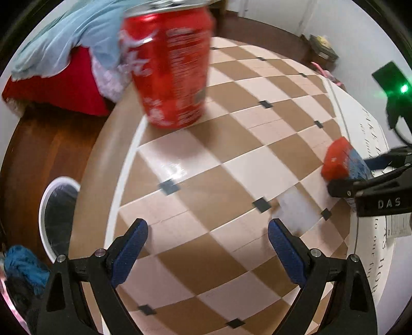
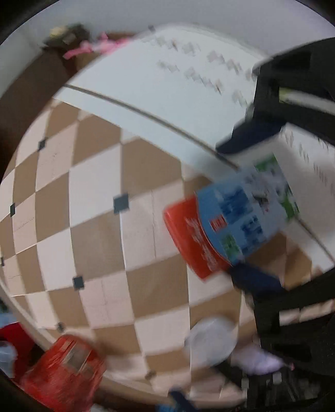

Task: Collect trash
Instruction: 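Grasp the Pure Milk carton with the right tool while the left tool reaches for the clear cup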

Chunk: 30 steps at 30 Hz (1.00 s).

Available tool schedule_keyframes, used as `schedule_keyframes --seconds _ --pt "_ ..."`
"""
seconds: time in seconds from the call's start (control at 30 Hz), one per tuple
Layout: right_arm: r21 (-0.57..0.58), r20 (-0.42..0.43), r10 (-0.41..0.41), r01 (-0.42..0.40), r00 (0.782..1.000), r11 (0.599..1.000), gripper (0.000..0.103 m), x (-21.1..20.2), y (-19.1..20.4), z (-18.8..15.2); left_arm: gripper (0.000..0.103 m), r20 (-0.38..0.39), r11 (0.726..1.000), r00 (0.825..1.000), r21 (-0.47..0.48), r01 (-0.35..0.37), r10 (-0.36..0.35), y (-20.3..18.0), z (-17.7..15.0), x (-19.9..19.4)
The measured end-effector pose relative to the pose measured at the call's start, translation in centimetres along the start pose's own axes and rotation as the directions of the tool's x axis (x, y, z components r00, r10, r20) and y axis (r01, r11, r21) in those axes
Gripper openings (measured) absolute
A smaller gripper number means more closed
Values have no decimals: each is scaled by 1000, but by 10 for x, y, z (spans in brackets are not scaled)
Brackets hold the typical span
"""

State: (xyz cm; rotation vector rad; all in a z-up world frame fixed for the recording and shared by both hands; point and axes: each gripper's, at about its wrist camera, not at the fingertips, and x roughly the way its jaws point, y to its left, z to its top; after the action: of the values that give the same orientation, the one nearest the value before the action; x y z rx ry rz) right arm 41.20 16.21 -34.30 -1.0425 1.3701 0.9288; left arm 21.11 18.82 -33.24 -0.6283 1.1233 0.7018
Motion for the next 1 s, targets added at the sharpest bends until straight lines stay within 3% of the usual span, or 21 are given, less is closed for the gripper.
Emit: schedule_keyframes --seconds 0.23,0.37,0.47,0.6,0.73,0.8,0.83,0.87,0.93,1.0 --pt "179 65 -37 25 997 983 63 -13 -14 -42 95 8 993 996 84 86 -87 -16 -5 -22" --pt "321 198 -93 25 976 947 63 -37 -10 -100 95 16 989 993 95 115 -117 -3 -28 -45" --pt "425 261 -64 -55 963 904 63 -38 1 -150 95 10 982 988 111 151 -153 -2 -40 -50" --pt "533 307 -53 -126 950 836 62 -24 7 -194 95 39 980 993 167 108 -116 -15 -37 -43" --pt "597 337 -54 -169 940 785 62 -13 6 -214 93 48 980 997 191 51 -61 -23 -17 -23" --pt "610 345 -50 -183 937 771 61 -14 5 -215 71 48 977 998 211 32 -43 -27 -13 -18" --pt "613 349 -50 -188 936 767 61 -13 7 -216 48 40 976 999 218 25 -34 -28 -12 -16" --pt "615 353 -49 -192 935 765 61 -13 6 -215 34 28 975 999 221 28 -35 -30 -11 -13" --pt "617 358 -53 -193 932 762 61 -15 7 -213 28 24 975 999 221 22 -28 -31 -12 -12" --pt "619 364 -61 -193 929 762 61 -19 6 -215 14 29 974 999 226 31 -39 -33 -15 -13"
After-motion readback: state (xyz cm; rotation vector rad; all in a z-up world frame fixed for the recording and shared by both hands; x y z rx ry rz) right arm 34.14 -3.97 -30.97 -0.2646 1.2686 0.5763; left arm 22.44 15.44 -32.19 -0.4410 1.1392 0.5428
